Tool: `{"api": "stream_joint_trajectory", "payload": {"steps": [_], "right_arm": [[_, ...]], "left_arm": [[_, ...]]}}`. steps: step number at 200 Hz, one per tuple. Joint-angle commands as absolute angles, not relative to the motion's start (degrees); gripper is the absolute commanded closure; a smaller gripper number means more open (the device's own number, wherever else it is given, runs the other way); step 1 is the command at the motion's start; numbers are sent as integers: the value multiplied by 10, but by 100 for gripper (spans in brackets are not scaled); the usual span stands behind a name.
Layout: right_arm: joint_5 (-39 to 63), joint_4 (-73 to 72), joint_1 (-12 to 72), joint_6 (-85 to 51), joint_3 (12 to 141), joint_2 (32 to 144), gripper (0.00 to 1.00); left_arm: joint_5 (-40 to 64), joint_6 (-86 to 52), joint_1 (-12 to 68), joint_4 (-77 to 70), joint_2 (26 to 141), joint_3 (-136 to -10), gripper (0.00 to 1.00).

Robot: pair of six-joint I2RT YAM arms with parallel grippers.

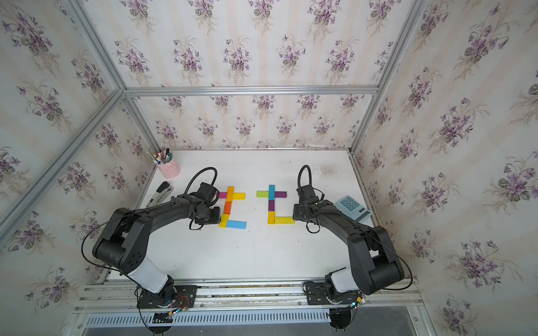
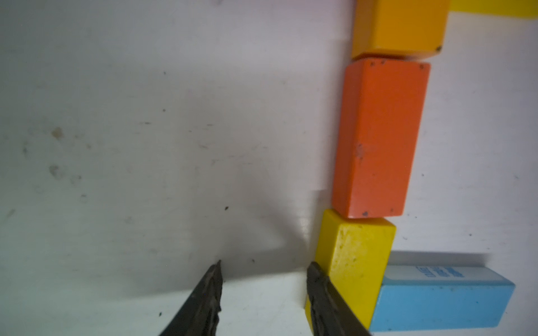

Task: Assemble the letter t with building blocks
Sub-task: Adjust the building block at the center of the board.

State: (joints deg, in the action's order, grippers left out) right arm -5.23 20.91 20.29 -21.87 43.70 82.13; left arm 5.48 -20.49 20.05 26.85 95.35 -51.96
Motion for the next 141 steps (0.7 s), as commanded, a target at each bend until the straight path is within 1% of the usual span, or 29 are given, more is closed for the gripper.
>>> {"api": "stream_joint_trajectory", "payload": {"steps": [1, 9, 19, 22, 40, 63, 86, 100, 112, 125, 141], "right_arm": [[-52, 205, 203, -214, 437, 821, 36], [-52, 206, 203, -213, 437, 822, 36], [-52, 206, 203, -214, 438, 821, 36], [-52, 206, 204, -214, 438, 820, 36], [-46, 194, 205, -214, 434, 803, 37], [-30, 185, 216, -213, 434, 773, 38], [-70, 192, 299, -216, 450, 758, 39], [-49, 179, 354, -244, 454, 770, 38], [-39, 163, 394, -271, 459, 794, 39], [-63, 162, 442, -291, 480, 836, 39], [-79, 157, 472, -310, 507, 889, 40]], "left_arm": [[66, -221, 201, 286, 963, -518, 48], [58, -222, 201, 290, 963, -519, 46], [49, -222, 201, 296, 960, -523, 45], [46, -222, 201, 298, 958, -523, 42], [28, -220, 201, 305, 940, -524, 35], [-10, -217, 201, 328, 903, -531, 33], [-16, -209, 202, 347, 867, -536, 33], [-1, -207, 204, 343, 852, -528, 33], [8, -208, 205, 332, 843, -514, 33], [18, -208, 205, 318, 844, -501, 33], [23, -208, 205, 310, 850, -489, 33]]}}
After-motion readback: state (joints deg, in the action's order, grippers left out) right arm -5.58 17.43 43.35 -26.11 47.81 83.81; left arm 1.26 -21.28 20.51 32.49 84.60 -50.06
